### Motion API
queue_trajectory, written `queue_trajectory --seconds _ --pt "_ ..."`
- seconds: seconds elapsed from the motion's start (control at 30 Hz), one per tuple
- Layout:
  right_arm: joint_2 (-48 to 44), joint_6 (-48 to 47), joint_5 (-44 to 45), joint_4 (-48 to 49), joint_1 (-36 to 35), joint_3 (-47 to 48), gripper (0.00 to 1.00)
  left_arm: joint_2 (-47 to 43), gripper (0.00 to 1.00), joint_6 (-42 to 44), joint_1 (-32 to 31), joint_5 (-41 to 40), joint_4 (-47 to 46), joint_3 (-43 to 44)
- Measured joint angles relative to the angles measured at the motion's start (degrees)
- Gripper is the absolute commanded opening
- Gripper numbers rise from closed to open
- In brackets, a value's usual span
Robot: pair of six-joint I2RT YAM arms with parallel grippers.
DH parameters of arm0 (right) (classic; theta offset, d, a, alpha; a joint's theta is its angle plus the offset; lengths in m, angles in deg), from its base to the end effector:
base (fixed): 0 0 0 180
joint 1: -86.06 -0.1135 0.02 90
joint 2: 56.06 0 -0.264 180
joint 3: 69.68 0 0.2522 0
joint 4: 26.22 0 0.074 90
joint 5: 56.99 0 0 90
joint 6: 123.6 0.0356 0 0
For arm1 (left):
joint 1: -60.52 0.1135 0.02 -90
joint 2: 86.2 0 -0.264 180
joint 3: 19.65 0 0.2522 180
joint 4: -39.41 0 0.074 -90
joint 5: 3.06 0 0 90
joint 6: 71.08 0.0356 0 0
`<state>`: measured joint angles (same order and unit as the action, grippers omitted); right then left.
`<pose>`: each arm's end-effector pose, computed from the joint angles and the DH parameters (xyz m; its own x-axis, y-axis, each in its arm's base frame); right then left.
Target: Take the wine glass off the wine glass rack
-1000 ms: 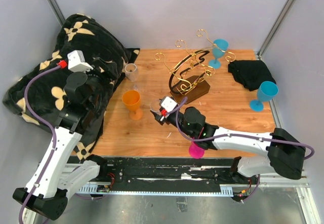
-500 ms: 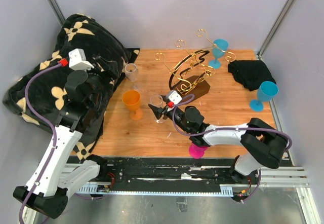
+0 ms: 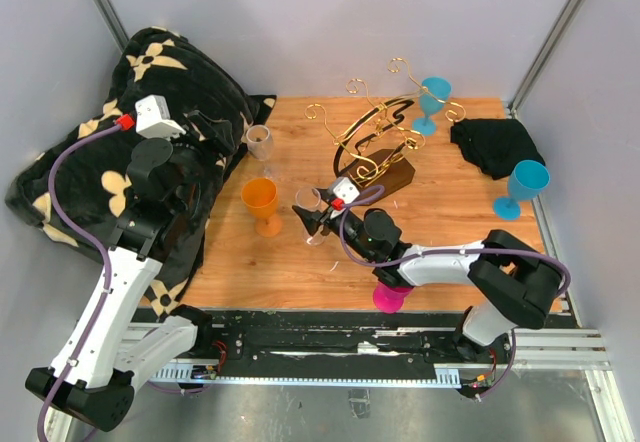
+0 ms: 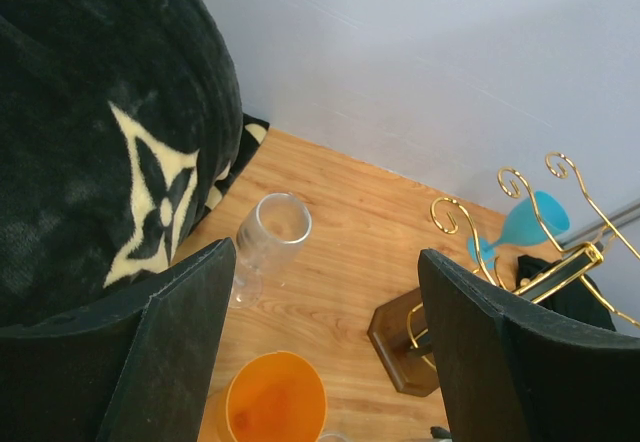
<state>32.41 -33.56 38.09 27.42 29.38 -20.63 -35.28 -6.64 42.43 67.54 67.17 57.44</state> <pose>0.1751 0.2606 0.2441 0.1344 0.2057 -0.9693 -0.7853 0.6187 0.0224 0.1819 -0.0470 0.4267 -0.0140 -0.4236 -0.9058 -0.0319 0.9056 -0.4230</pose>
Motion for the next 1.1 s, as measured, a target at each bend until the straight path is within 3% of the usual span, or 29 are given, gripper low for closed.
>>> queue_trajectory --seconds 0.2,0.47,0.53,0.73,0.87,0.97,1.1 --pt "1.2 0.5 -1.0 -0.6 0.0 0.2 0.51 0.0 0.79 0.2 0.0 0.0 0.0 0.0" --pt "1.3 0.7 -1.5 -1.8 0.3 1.0 0.83 0.1 0.79 0.6 0.0 0.0 0.0 0.0" --pt "0.7 0.0 -1.6 -3.5 0.8 1.7 0.98 0.3 0.79 0.7 0.0 0.1 0.0 0.0" --pt "-4.8 -3.7 -1.4 -11.5 1.2 5.9 0.98 1.1 0.79 0.9 0.0 0.7 0.2 0.2" --pt "-11.6 -4.3 -1.0 -24.3 1.3 10.0 0.98 1.2 0.8 1.3 0.0 1.1 0.4 0.4" --pt "-15.2 -2.8 0.2 -42.7 1.3 21.5 0.98 2.0 0.85 1.7 0.0 1.1 1.4 1.6" --pt "-18.4 -2.2 2.1 -59.7 3.9 37.1 0.98 7.7 0.92 2.4 0.0 1.7 4.3 7.9"
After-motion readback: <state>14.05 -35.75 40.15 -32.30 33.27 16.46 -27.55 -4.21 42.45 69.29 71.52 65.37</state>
